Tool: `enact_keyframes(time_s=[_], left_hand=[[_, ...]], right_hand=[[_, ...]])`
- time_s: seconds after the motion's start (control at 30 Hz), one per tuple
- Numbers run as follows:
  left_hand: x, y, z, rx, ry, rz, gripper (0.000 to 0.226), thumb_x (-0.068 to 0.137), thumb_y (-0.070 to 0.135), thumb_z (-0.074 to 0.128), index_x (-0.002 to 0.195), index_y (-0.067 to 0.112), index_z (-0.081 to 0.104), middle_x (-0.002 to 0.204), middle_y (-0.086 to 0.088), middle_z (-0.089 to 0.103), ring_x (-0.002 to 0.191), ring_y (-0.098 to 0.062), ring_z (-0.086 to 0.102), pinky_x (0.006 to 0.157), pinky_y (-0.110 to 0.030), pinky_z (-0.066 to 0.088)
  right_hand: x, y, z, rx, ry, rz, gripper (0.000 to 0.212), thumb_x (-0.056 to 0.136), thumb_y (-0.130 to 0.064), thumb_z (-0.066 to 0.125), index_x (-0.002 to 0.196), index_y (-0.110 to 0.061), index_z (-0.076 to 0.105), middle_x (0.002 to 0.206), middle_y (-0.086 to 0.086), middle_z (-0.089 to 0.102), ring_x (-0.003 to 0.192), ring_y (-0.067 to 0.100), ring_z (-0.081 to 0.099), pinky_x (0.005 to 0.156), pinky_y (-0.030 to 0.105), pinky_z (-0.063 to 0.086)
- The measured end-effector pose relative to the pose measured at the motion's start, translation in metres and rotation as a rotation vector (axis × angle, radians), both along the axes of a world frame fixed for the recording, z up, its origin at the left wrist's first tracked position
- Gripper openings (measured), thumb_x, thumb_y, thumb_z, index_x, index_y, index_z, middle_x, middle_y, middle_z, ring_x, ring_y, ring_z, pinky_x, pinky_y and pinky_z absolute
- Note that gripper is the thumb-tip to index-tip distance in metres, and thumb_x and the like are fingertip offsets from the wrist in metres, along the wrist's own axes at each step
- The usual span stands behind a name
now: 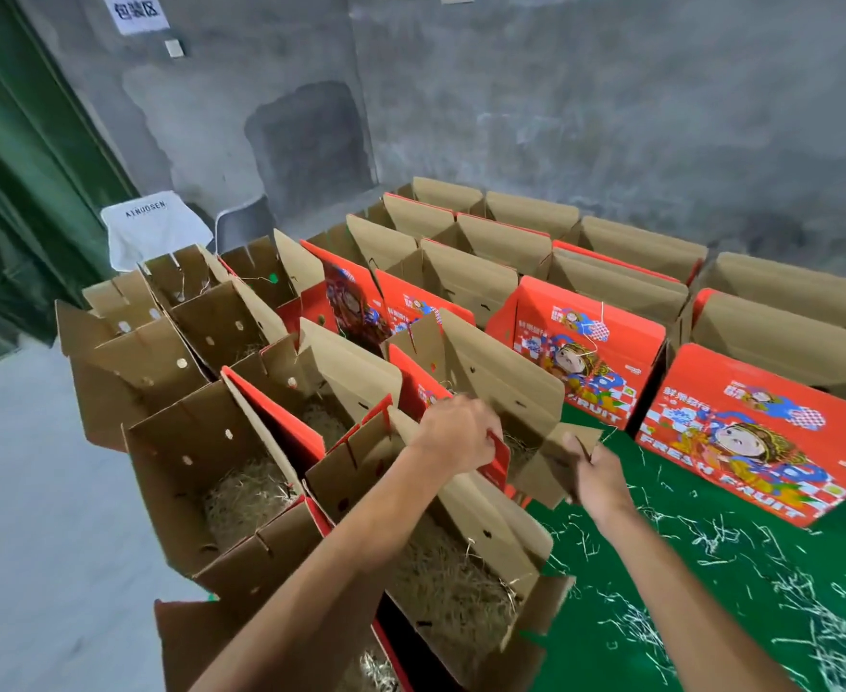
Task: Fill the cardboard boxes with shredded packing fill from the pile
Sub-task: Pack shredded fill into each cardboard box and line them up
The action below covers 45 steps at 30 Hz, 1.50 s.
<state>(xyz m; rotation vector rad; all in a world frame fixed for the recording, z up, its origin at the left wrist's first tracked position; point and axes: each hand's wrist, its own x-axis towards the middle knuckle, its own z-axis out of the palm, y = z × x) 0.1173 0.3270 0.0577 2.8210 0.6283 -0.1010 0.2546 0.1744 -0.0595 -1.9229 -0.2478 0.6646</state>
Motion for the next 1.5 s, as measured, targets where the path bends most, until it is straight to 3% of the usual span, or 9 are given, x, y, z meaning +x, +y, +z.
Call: enact_keyframes(time_s=[0.2,0.4,0.77,0.97,1.07,1.13,1.3,1.43,1.5], left_hand=[[0.008,0.041,-0.003,0.057,0.055,0.065,0.026,0.086,0.019,0.050,0.095,0.021,0.074,0.096,0.001,0.069,0.095,-0.021,0.063,0.092,-0.042,0.053],[0.017,0.084,-0.006,0.141,0.042,0.196,0.025,0.085,0.020,0.051,0.097,0.019,0.073,0.099,-0.001,0.071,0.103,-0.022,0.062,0.113,-0.044,0.030],[0.010,0.114,-0.016,0.108,-0.003,0.198,0.019,0.088,0.019,0.046,0.088,0.019,0.065,0.088,-0.002,0.062,0.098,-0.026,0.063,0.092,-0.036,0.044],[0.005,0.122,-0.012,0.033,-0.047,0.308,0.025,0.083,0.023,0.049,0.095,0.019,0.071,0.087,-0.001,0.067,0.082,-0.027,0.066,0.072,-0.033,0.052],[0.007,0.123,-0.006,0.036,-0.083,0.302,0.026,0.085,0.022,0.049,0.098,0.021,0.071,0.094,-0.001,0.070,0.086,-0.025,0.067,0.077,-0.038,0.057],[0.008,0.125,-0.007,0.086,-0.108,0.281,0.023,0.090,0.023,0.049,0.104,0.021,0.068,0.102,-0.001,0.068,0.094,-0.025,0.065,0.080,-0.039,0.055],[0.011,0.128,-0.012,0.104,-0.221,0.256,0.020,0.093,0.023,0.048,0.107,0.023,0.063,0.106,0.000,0.064,0.097,-0.023,0.062,0.078,-0.037,0.054],[0.031,0.128,-0.008,0.088,-0.310,0.254,0.021,0.096,0.025,0.047,0.111,0.021,0.061,0.108,0.000,0.065,0.096,-0.023,0.063,0.078,-0.036,0.053],[0.042,0.127,-0.007,0.084,-0.331,0.229,0.020,0.096,0.025,0.048,0.111,0.021,0.060,0.112,0.000,0.064,0.101,-0.024,0.063,0.080,-0.036,0.052]], right_hand=[[0.013,0.049,0.010,-0.043,0.002,0.139,0.036,0.106,-0.041,0.042,0.102,-0.007,0.056,0.070,0.008,0.062,0.044,0.011,0.051,0.040,0.023,0.041],[0.007,0.111,0.024,0.058,0.164,0.231,0.030,0.109,-0.028,0.038,0.098,-0.006,0.054,0.069,0.010,0.066,0.046,0.014,0.057,0.041,0.024,0.044],[-0.018,0.199,0.035,-0.031,0.267,0.267,0.015,0.107,-0.017,0.041,0.115,-0.005,0.044,0.068,0.012,0.058,0.034,0.013,0.053,0.036,0.022,0.043],[-0.027,0.229,0.032,-0.098,0.209,0.265,0.028,0.099,-0.016,0.050,0.121,-0.001,0.057,0.108,0.019,0.068,0.092,0.033,0.069,0.086,0.045,0.058],[-0.034,0.236,0.037,-0.050,0.390,0.222,0.023,0.104,-0.020,0.049,0.116,-0.001,0.050,0.090,0.015,0.072,0.065,0.021,0.067,0.056,0.030,0.058],[-0.038,0.240,0.044,0.055,0.537,0.203,0.029,0.107,-0.022,0.042,0.129,-0.004,0.043,0.111,0.018,0.071,0.080,0.024,0.071,0.041,0.024,0.051],[-0.024,0.238,0.051,0.074,0.474,0.286,0.032,0.107,-0.031,0.042,0.132,-0.016,0.054,0.117,0.009,0.068,0.097,0.030,0.071,0.072,0.045,0.063],[0.005,0.228,0.063,0.282,0.375,0.128,0.023,0.103,-0.014,0.049,0.113,-0.005,0.068,0.072,0.001,0.065,0.047,0.019,0.062,0.044,0.028,0.052],[0.024,0.222,0.065,0.359,0.196,0.101,0.017,0.101,-0.014,0.054,0.104,-0.006,0.070,0.078,0.006,0.069,0.047,0.016,0.060,0.042,0.024,0.045]])
